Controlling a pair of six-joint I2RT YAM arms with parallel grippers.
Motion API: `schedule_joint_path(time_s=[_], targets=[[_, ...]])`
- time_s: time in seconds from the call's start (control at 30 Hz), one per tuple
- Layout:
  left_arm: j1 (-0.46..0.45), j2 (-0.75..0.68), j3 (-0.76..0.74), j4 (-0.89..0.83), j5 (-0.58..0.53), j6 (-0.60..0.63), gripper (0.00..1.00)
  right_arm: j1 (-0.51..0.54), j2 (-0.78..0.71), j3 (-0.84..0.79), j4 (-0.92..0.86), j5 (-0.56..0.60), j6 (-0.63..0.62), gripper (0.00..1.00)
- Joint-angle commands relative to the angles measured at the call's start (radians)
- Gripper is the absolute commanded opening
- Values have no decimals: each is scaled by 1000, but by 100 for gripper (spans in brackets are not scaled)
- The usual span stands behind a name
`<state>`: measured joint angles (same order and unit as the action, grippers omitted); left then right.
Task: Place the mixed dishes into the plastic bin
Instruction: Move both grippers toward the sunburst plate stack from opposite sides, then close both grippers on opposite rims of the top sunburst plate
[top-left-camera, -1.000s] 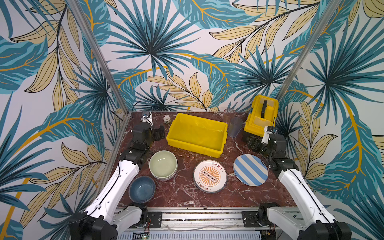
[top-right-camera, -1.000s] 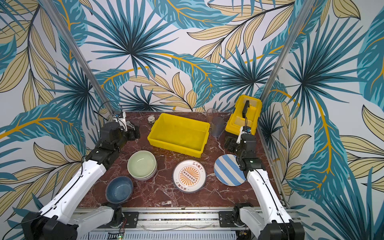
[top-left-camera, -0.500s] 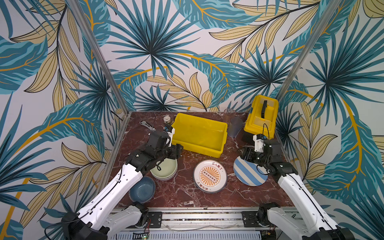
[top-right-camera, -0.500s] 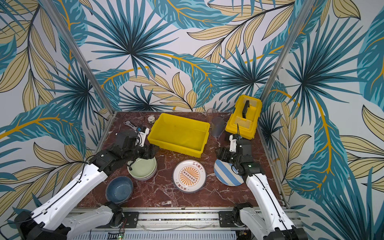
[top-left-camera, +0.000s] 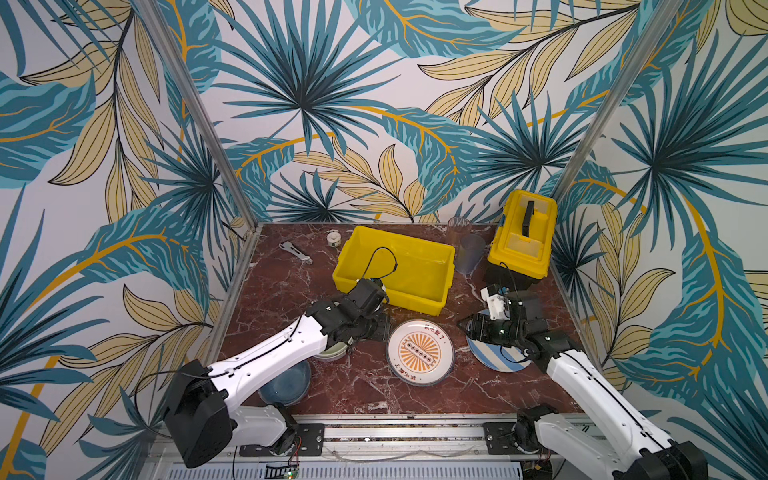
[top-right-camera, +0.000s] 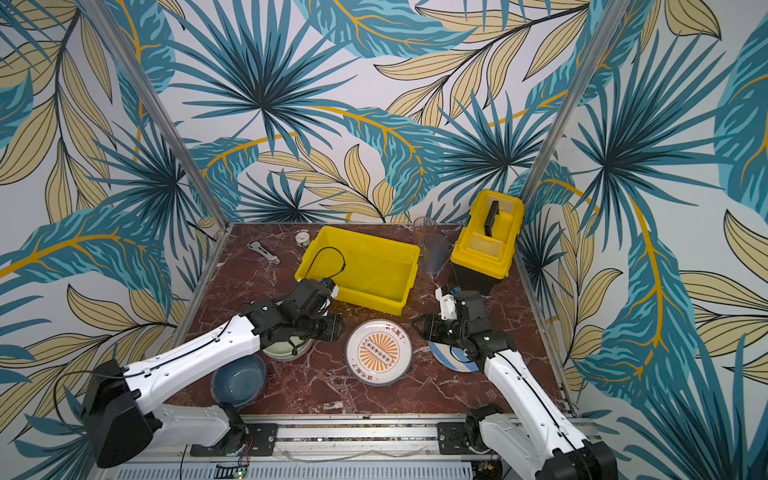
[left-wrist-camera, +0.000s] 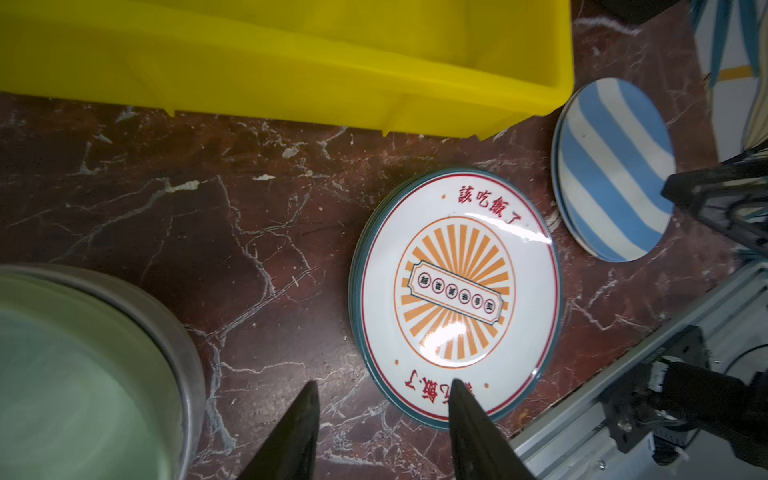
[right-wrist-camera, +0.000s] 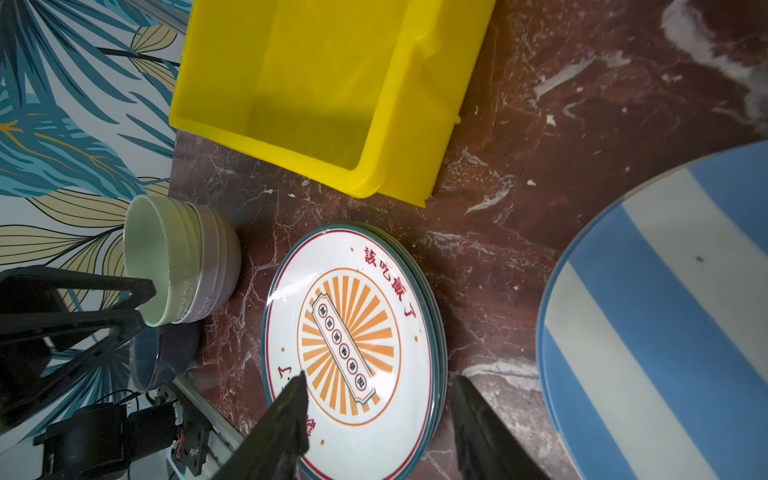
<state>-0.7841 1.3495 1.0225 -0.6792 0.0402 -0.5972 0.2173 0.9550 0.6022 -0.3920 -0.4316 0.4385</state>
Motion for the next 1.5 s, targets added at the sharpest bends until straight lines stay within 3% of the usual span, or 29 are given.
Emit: schedule_joint_path(time_s=[0.0, 0.3, 0.47, 0.67, 0.97, 1.33, 1.47], targets=[[-35, 53, -2, -10, -55, -37, 47, 22, 11, -60, 77, -33, 38, 53], [-70, 172, 12, -10, -91, -92, 43, 54, 84, -102, 157, -26, 63, 46], [-84, 227, 16, 1, -87, -94, 31, 60, 117, -113, 165, -13, 64, 43], [-92, 279, 5, 20, -85, -103, 29, 68, 148, -125, 165, 0, 75, 39], [-95, 307, -7, 37, -73, -98, 13, 74, 157, -140, 146, 17, 79, 36], [-95, 332, -15, 59, -61, -99, 9, 77, 192, -136, 138, 4, 89, 33], [-96, 347, -17, 71, -53, -99, 8, 77, 197, -133, 138, -10, 92, 28]])
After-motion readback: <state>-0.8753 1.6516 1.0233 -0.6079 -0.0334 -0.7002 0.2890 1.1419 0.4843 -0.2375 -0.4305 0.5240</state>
